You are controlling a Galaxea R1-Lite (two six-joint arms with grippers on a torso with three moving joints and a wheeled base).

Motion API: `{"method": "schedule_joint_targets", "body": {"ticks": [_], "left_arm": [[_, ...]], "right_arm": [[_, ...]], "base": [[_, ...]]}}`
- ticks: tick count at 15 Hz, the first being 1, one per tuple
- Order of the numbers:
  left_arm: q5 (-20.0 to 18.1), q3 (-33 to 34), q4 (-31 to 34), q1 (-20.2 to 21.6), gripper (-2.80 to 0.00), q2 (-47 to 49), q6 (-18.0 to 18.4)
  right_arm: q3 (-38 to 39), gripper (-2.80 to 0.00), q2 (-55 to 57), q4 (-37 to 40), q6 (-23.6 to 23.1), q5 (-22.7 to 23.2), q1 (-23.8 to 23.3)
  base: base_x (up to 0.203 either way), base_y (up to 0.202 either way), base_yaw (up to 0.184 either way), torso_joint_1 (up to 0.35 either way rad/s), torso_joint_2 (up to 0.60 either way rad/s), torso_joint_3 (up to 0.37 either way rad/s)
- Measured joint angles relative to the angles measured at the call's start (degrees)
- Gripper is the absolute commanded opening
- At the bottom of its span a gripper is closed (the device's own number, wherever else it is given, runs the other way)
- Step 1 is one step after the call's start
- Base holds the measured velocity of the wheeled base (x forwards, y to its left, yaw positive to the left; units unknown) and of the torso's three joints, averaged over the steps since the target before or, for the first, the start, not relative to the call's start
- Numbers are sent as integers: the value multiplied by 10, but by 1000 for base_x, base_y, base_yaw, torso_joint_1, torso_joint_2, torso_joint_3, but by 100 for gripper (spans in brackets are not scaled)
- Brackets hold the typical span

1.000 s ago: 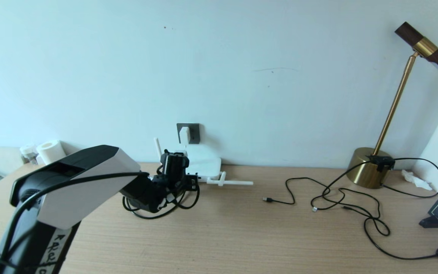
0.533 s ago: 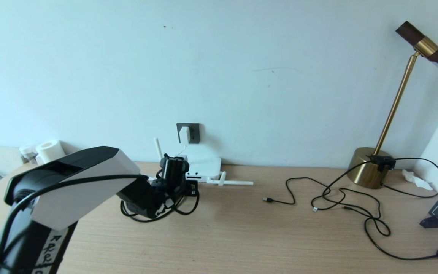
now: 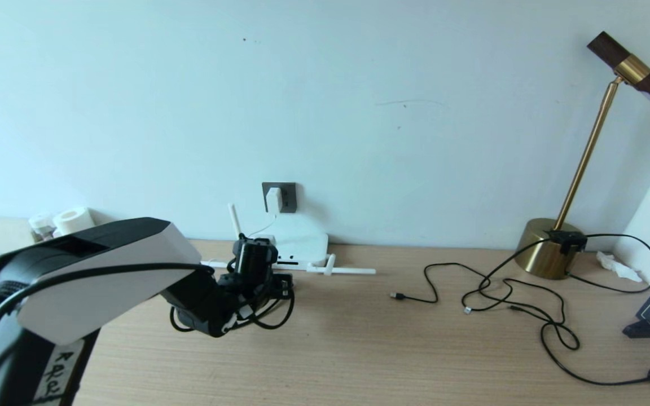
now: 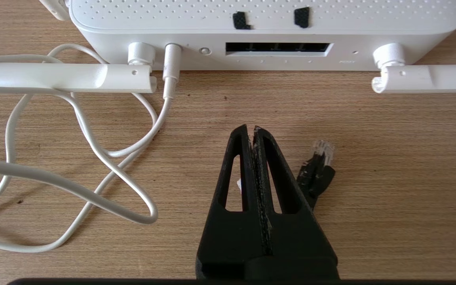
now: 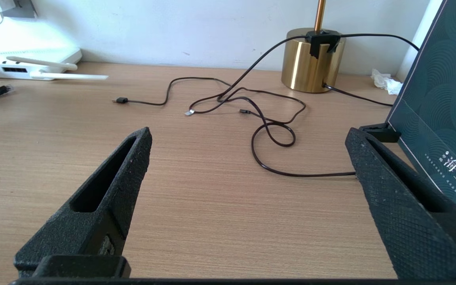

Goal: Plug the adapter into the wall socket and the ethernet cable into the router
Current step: Hand it to the other hand

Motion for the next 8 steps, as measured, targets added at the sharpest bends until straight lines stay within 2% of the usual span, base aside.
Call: {"method": "schedule_joint_targets", "body": {"ticks": [4, 8], "left_arm": [[0, 17, -4, 0, -280, -14, 0], [-3, 92, -14, -6, -280, -62, 2]], "right_arm": [[0, 0, 0, 0, 0, 0, 0], [0, 0, 0, 0, 0, 0, 0]], "base": [[0, 0, 0, 0, 0, 0], [0, 0, 0, 0, 0, 0]]}}
